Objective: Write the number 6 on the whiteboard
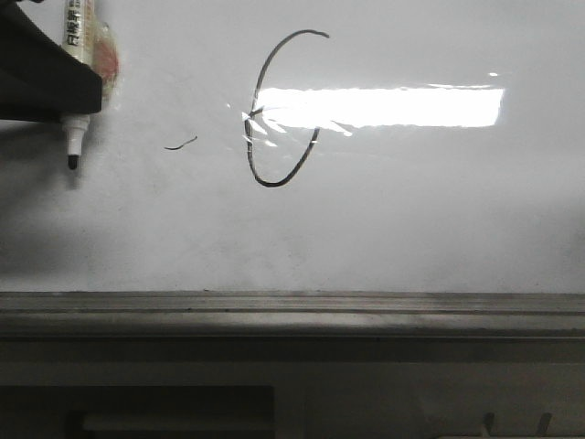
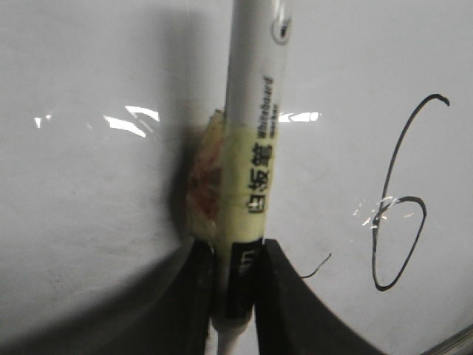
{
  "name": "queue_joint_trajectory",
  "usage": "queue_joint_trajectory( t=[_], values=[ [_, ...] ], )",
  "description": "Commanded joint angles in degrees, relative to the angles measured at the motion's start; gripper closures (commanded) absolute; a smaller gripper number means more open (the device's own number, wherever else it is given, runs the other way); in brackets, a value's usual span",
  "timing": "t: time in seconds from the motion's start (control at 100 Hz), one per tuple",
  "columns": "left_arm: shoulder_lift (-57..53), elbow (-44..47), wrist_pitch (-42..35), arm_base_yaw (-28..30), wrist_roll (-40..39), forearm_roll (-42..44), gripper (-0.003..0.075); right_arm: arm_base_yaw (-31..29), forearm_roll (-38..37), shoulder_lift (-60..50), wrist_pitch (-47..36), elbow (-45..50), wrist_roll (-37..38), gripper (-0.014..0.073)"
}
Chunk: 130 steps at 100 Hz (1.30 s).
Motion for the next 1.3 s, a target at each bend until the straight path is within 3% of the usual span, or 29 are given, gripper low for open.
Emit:
queue_joint_trajectory(
  t=[0.0, 0.13, 0.44, 0.61, 0.87, 1.101, 1.211, 1.291],
  values=[
    [0.0, -1.6, -2.4, 0.2, -0.3, 0.9, 0.0738, -0.3, 1.5, -0.2, -3.7, -1.5, -0.1, 0.0106],
    [0.0, -1.6, -2.4, 0.2, -0.3, 1.4, 0.0700, -0.3, 1.5, -0.2, -3.7, -1.5, -0.1, 0.0106],
    [-0.5, -1.6, -1.6, 0.2, -0.3, 1.4, 0.0305, -0.3, 1.1, -0.2, -3.6, -1.5, -0.1, 0.0106],
    [-3.6, -1.6, -1.8, 0.3, -0.3, 2.3, 0.0198, -0.3, 0.2, -0.2, -3.4, -1.5, -0.1, 0.0106],
    [-12.7, -1.6, -0.5, 0.3, -0.3, 6.5, 0.0189, -0.3, 0.2, -0.2, -3.4, -1.5, -0.1, 0.0106],
    [-22.3, -1.6, 3.8, 0.3, -0.3, 16.2, 0.0215, -0.3, 3.0, -0.5, -4.5, -1.5, -0.1, 0.0117],
    [-25.8, -1.6, 7.4, 0.3, -0.3, 19.9, 0.0297, -0.3, 6.2, -2.8, -9.8, -1.4, -0.3, 0.0275],
    [-28.4, -1.6, 10.5, 0.3, -0.3, 22.1, 0.0441, -0.3, 6.2, -5.5, -13.7, -0.2, -0.3, 0.0470]
  ],
)
